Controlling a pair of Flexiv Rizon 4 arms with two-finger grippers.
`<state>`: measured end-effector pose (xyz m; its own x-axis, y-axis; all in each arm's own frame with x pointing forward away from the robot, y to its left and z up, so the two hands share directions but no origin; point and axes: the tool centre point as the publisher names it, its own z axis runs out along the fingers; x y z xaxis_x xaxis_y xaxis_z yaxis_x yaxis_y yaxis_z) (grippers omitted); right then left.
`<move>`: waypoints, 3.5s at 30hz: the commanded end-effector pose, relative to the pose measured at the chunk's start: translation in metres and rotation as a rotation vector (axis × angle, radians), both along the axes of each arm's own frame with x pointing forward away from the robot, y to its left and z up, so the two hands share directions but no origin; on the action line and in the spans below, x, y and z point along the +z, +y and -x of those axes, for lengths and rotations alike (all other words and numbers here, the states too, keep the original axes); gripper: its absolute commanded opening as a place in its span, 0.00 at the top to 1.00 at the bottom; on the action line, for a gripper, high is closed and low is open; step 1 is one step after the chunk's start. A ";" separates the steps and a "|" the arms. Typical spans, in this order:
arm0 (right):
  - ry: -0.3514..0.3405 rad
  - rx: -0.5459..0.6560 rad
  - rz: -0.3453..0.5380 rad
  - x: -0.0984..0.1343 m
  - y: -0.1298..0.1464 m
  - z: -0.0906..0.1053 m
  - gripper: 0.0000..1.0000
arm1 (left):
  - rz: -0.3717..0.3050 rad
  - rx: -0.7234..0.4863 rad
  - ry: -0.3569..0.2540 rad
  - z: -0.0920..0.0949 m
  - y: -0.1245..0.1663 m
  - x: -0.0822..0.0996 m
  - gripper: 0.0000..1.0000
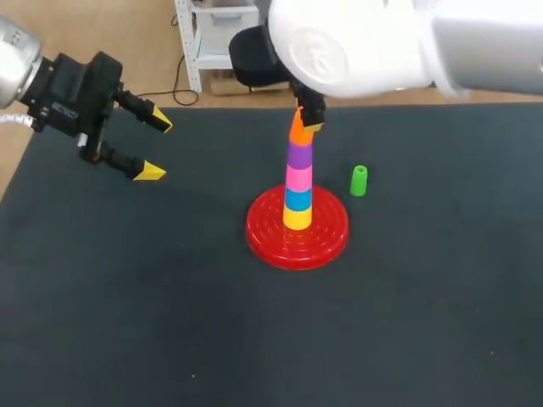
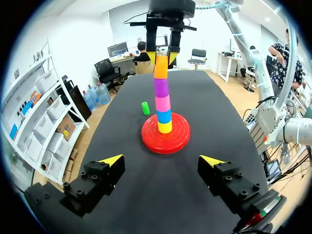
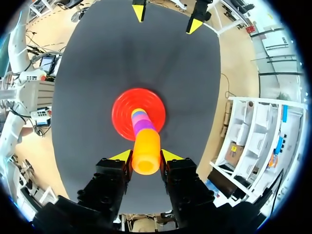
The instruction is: Pick up and stack the cylinders on the red base in this order: pink,purple,orange,green
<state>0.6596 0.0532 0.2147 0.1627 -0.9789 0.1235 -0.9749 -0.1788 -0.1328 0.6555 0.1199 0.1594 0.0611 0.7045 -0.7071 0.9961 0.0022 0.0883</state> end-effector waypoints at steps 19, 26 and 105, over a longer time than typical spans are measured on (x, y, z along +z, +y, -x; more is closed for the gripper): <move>0.043 0.037 0.094 -0.012 0.004 -0.008 1.00 | 0.001 -0.002 0.000 -0.001 0.001 -0.001 0.00; 0.043 0.033 0.085 -0.013 0.003 -0.009 1.00 | 0.001 -0.002 0.000 -0.001 0.001 -0.001 0.00; 0.061 -0.859 -0.287 -0.183 -0.101 -0.076 0.00 | 0.001 -0.002 0.000 -0.001 0.001 -0.001 0.00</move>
